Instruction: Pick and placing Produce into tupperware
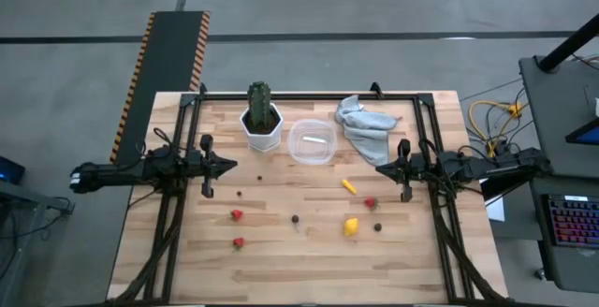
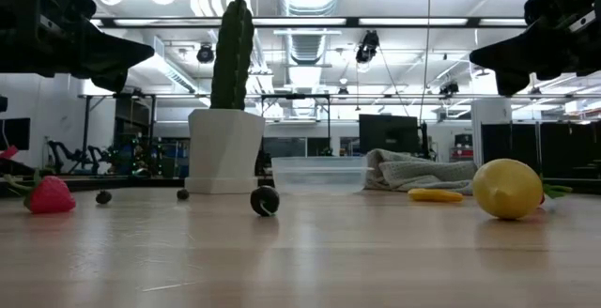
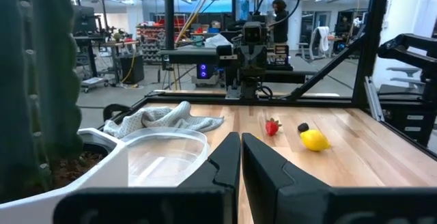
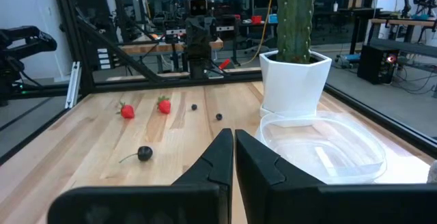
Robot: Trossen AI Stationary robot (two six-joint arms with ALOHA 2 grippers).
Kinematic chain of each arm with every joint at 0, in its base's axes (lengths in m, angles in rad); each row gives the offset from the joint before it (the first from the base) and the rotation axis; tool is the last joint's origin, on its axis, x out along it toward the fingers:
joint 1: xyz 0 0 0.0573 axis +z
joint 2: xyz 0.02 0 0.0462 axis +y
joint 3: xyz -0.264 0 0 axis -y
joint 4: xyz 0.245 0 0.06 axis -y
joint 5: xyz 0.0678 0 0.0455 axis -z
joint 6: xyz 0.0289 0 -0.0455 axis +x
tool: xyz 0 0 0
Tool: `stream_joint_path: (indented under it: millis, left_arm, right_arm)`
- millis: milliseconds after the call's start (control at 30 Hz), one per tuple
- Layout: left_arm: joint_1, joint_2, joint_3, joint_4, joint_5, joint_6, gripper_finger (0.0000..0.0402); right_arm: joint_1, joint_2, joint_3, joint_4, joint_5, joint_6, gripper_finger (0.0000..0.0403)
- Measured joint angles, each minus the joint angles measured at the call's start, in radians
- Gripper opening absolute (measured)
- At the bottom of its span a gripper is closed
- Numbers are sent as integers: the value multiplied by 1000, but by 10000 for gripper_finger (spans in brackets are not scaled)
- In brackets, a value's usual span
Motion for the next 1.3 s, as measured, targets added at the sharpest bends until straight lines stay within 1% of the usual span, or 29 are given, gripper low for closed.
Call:
stream_joint_path:
  millis: [600,700,767,1033,1100,1167,1233,1300]
  left_arm:
    - [0,0,0,-1,-1,0,0]
    - [0,0,0,-2,-28,6,0]
    - [0,0,0,-2,-42,6,0]
    - [0,0,0,-2,-42,6,0]
    - [0,0,0,-2,-42,19,0]
    - [0,0,0,-2,-42,40,0]
    - [0,0,0,-2,-42,56,0]
    - [0,0,0,-1,-42,56,0]
  right_arm:
    - [0,0,0,10,6,-19,9]
    - [0,0,0,13,7,-42,9]
    - [0,0,0,13,8,-23,9]
    - [0,0,0,25,8,12,9]
    - [0,2,0,49,9,-26,9]
    - [0,2,0,57,28,-51,9]
    - [0,8,0,58,74,-15,9]
    - [0,15,0,58,90,5,9]
